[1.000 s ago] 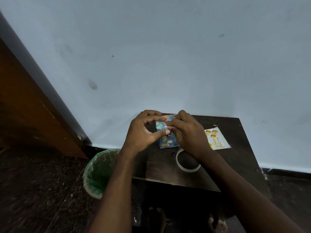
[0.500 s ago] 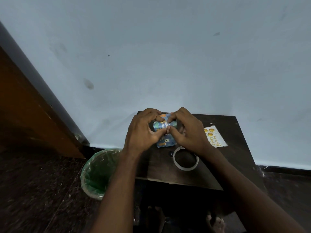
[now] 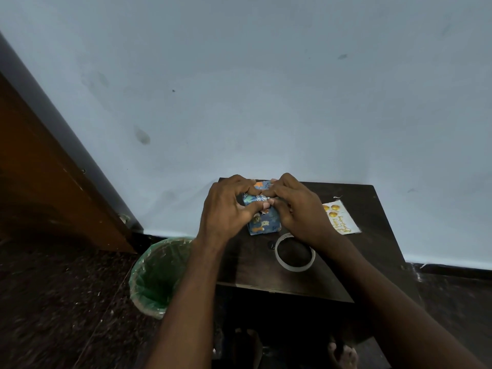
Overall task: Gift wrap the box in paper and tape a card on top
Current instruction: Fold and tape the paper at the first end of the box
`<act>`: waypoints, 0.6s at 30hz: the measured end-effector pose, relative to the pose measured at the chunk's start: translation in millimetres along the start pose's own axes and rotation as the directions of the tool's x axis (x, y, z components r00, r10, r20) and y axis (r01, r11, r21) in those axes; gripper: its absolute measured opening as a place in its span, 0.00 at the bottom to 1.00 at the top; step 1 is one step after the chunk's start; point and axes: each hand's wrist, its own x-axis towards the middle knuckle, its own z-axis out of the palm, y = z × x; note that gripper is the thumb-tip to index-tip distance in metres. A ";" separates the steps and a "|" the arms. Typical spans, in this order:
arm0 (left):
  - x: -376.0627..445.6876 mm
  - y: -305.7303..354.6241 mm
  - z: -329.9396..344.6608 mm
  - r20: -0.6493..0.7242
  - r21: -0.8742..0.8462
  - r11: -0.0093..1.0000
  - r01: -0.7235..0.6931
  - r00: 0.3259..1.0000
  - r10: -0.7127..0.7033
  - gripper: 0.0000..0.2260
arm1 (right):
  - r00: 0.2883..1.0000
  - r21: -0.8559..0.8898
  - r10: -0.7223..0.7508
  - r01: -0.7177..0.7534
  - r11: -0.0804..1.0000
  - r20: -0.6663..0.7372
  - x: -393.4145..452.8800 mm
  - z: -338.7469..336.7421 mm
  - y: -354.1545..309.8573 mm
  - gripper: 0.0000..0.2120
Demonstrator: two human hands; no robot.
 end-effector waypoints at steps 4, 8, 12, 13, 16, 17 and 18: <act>1.3 1.3 4.3 -0.021 0.011 0.999 0.034 0.999 -0.033 0.15 | 0.983 0.361 0.178 -0.149 0.921 -0.049 -5.4 -4.5 7.8 0.18; 0.3 -4.6 3.7 -0.046 -0.016 0.997 0.071 0.996 -0.072 0.15 | 0.882 0.625 0.465 -0.320 0.712 -0.079 -8.1 -6.4 8.1 0.24; 2.3 -4.3 4.7 -0.040 -0.024 0.997 0.079 0.996 -0.080 0.15 | 0.834 0.606 0.551 -0.433 0.667 -0.010 -4.9 -10.0 19.9 0.21; 2.8 -3.6 4.3 -0.038 -0.024 0.997 0.078 0.996 -0.079 0.15 | 0.827 0.558 0.562 -0.465 0.688 -0.003 -4.0 -12.5 24.7 0.20; 4.5 2.3 1.9 -0.040 -0.003 1.000 0.028 0.999 -0.028 0.15 | 0.814 0.293 0.576 -0.569 0.768 0.070 -6.5 -25.4 39.9 0.17; 4.5 7.1 1.6 -0.053 0.013 1.000 0.002 0.999 -0.002 0.14 | 0.802 0.170 0.583 -0.597 0.784 0.127 -8.7 -29.7 44.4 0.17; 5.7 11.9 1.8 -0.073 0.036 0.999 -0.025 0.997 0.028 0.14 | 0.786 0.048 0.590 -0.607 0.793 0.182 -9.9 -33.4 48.3 0.16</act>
